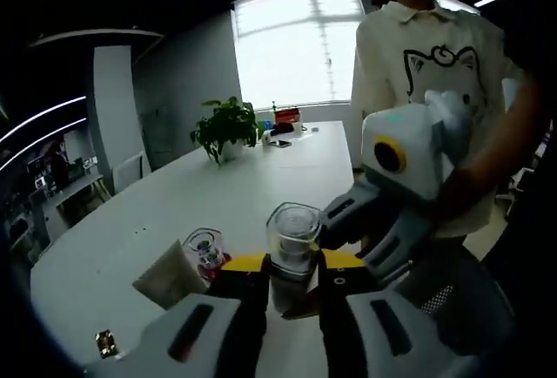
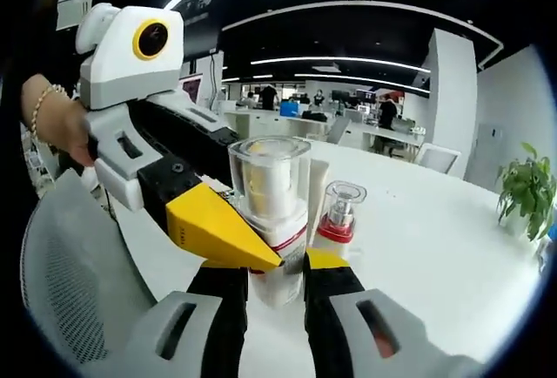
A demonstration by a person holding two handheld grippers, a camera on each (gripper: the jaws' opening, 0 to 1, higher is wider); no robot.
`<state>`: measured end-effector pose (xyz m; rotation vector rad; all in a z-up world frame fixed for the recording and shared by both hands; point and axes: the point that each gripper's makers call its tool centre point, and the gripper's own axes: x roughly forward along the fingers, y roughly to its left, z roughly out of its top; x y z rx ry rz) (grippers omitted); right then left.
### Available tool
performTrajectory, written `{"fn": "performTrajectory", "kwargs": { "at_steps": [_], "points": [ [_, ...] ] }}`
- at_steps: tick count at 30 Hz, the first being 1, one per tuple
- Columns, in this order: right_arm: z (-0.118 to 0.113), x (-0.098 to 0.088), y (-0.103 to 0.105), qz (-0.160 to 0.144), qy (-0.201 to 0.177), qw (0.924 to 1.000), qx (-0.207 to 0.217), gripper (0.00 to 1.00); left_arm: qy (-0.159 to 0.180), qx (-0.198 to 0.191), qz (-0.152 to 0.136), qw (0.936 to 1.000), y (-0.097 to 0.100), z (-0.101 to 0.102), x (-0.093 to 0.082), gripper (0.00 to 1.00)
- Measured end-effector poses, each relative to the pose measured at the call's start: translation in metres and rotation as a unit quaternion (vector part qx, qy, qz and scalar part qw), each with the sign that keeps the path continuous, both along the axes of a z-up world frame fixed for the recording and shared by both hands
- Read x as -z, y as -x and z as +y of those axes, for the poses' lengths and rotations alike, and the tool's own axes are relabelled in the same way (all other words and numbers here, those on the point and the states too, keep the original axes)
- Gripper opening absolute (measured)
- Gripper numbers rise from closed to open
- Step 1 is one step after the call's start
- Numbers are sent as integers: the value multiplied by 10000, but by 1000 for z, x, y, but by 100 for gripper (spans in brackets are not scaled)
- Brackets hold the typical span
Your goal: Arrange the skincare products in the storage area until every visible bottle or jar stands upright without overlapping.
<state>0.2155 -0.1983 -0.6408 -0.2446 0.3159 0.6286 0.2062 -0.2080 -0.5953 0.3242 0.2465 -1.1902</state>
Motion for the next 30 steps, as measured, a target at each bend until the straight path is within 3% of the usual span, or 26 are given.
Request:
{"fn": "performTrajectory", "kwargs": {
  "at_steps": [3,10,22,30],
  "points": [
    [0,11,-3,105,45,9999,-28,24,-68,-12,27,10000,-4,-1,12,26],
    [-2,36,-13,434,79,9990,-89,24,-57,-210,448,9988,-19,-2,40,26],
    [-2,77,-26,740,380,9960,-326,24,-279,-251,559,9977,-27,-4,71,26],
    [-4,86,-29,859,423,9947,-372,24,-345,-249,644,9970,-33,-7,83,25]
  ]
}}
